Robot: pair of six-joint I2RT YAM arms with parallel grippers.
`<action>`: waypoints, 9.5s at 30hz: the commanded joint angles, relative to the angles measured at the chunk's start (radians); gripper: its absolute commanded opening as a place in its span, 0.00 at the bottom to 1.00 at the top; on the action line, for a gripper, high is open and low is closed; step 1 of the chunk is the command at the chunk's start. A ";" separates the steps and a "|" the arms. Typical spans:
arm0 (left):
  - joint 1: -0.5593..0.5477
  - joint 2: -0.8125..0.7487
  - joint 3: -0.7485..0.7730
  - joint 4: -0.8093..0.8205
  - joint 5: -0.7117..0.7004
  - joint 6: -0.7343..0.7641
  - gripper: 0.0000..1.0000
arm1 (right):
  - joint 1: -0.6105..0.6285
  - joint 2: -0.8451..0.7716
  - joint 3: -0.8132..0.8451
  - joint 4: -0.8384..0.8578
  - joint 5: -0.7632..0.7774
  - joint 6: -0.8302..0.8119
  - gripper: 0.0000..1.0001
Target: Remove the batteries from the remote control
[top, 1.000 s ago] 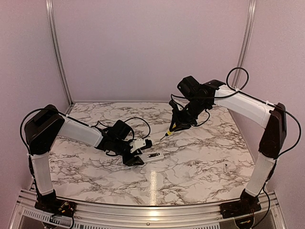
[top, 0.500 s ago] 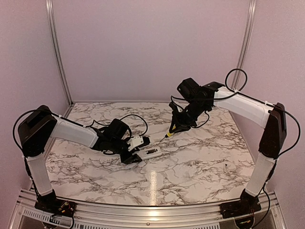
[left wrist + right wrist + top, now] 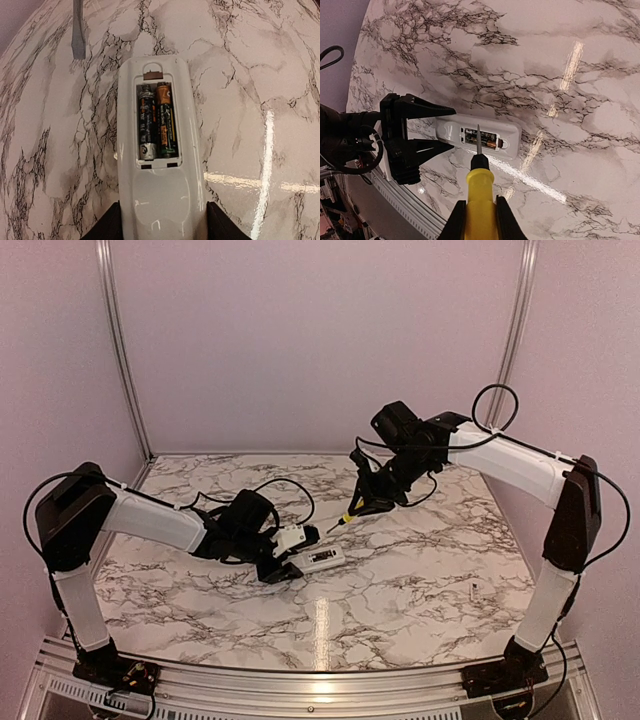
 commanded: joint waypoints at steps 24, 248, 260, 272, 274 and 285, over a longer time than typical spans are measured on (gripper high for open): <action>-0.049 -0.003 0.038 -0.012 -0.119 -0.020 0.00 | 0.040 -0.026 -0.085 0.019 0.004 -0.007 0.00; -0.081 0.096 0.129 -0.159 -0.168 -0.057 0.00 | 0.065 0.081 -0.084 0.050 0.042 -0.011 0.00; -0.081 0.099 0.151 -0.178 -0.189 -0.037 0.00 | 0.065 0.112 -0.051 0.003 0.108 -0.022 0.00; -0.080 0.114 0.163 -0.187 -0.186 -0.025 0.00 | 0.064 0.121 -0.010 -0.034 0.137 -0.026 0.00; -0.081 0.116 0.163 -0.187 -0.185 -0.023 0.00 | 0.065 0.123 -0.001 -0.043 0.137 -0.028 0.00; -0.080 0.120 0.166 -0.185 -0.180 -0.019 0.00 | 0.065 0.133 -0.008 -0.018 0.103 -0.026 0.00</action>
